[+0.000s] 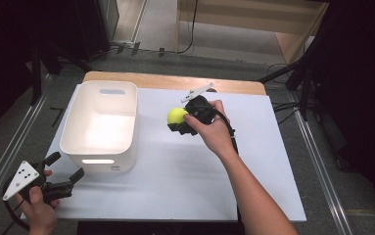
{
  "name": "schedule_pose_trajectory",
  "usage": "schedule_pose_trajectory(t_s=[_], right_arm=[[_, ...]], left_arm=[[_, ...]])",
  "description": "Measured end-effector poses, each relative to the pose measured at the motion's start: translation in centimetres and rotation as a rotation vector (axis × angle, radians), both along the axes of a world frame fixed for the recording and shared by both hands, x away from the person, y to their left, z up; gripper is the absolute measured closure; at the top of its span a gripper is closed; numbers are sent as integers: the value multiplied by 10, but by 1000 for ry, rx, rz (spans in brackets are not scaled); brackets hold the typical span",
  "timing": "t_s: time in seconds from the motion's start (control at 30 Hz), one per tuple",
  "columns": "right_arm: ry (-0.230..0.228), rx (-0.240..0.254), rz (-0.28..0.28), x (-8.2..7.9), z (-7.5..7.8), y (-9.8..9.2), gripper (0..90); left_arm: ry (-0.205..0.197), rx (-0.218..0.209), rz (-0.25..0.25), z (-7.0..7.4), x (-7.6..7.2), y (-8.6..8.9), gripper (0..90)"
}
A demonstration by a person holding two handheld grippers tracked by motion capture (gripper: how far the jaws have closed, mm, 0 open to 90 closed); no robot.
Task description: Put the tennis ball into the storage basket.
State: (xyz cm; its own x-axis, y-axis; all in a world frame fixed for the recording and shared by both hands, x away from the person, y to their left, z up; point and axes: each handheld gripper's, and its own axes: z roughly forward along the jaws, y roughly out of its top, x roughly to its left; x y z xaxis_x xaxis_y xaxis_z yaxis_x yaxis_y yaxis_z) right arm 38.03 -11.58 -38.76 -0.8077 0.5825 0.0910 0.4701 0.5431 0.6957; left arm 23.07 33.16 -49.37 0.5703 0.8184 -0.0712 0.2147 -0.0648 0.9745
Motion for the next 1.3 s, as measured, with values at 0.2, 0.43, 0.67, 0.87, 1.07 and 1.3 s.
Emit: schedule_pose_trajectory(t_s=[0.2, 0.43, 0.67, 0.87, 1.07, 1.3], right_arm=[[-1, 9, 21, 0, 2, 9, 235], [4, 12, 41, 0, 3, 17, 235], [2, 16, 57, 0, 5, 25, 235], [-3, 15, 76, 0, 7, 32, 235], [-3, 21, 87, 0, 8, 39, 235], [-5, 26, 107, 0, 9, 47, 235]], left_arm=[[0, -2, -2, 0, 0, 0, 0], [0, -2, -3, 0, 0, 0, 0], [0, -2, -3, 0, 0, 0, 0], [0, -2, -5, 0, 0, 0, 0], [0, -2, -6, 0, 0, 0, 0], [1, -1, -7, 0, 0, 0, 0]])
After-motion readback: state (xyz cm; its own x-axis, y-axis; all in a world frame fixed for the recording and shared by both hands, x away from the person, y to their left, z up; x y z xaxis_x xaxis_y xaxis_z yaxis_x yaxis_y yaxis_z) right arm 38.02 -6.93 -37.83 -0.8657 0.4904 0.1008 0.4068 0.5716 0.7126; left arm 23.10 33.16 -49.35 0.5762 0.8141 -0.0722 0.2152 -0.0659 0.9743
